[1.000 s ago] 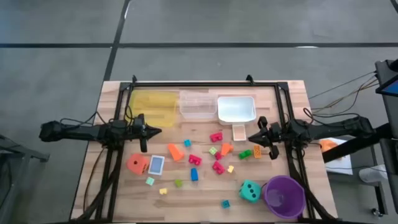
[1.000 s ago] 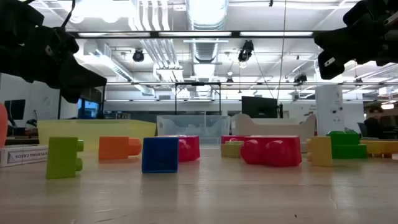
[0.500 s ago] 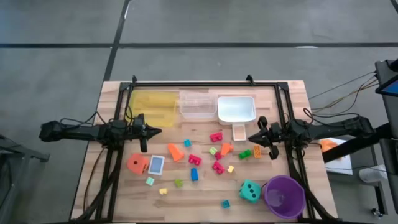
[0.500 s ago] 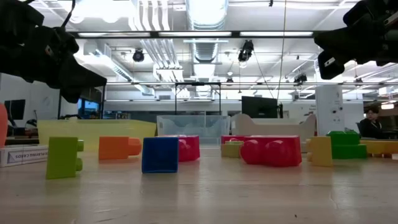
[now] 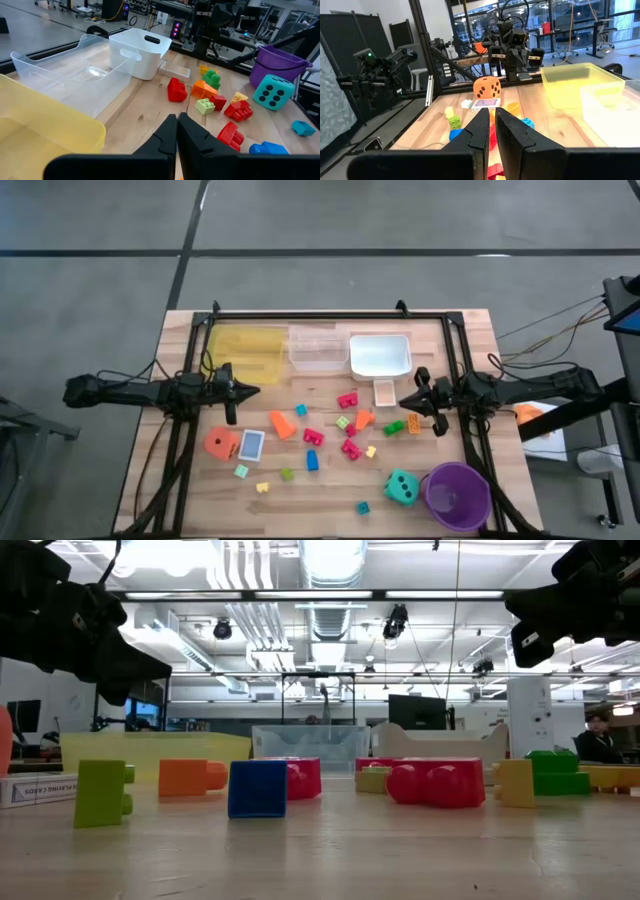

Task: Pick & Place Toys

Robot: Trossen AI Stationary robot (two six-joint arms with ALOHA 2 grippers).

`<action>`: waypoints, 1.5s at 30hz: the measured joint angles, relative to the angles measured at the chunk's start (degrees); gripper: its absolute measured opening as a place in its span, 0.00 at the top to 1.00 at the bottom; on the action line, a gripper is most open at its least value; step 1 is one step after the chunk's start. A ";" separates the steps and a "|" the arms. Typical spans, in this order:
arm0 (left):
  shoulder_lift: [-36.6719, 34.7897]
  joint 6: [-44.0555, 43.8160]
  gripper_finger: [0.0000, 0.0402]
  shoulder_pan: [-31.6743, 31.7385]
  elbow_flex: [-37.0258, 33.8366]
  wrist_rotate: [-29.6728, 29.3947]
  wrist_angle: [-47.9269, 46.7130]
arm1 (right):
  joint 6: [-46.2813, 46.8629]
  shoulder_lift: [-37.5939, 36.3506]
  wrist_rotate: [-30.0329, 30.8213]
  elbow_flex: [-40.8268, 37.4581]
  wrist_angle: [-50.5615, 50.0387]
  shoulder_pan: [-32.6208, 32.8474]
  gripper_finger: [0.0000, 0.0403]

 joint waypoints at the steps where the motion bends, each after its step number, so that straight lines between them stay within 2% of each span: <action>1: 0.01 0.00 0.97 0.01 0.01 0.02 0.01 | 0.01 0.00 0.01 -0.01 0.01 -0.01 0.93; 30: 0.00 -0.05 0.97 0.02 -0.14 -0.27 0.99 | 0.02 0.00 0.01 -0.01 0.01 0.00 0.93; 34: -0.02 -7.37 0.97 0.02 -0.15 -0.42 5.04 | -0.94 0.01 0.04 -0.01 0.31 -0.02 0.93; 36: 0.04 -11.48 0.97 0.04 -0.15 -1.11 4.62 | -0.92 0.01 0.02 0.01 2.14 -0.02 0.93; 40: -0.01 -12.26 0.97 0.42 -0.15 -4.71 5.15 | 1.86 0.01 0.03 -0.01 8.13 -0.01 0.93; 45: 0.04 -13.91 0.97 0.42 -0.15 -3.42 5.43 | 5.66 -0.03 -0.25 -0.01 17.28 -0.02 0.93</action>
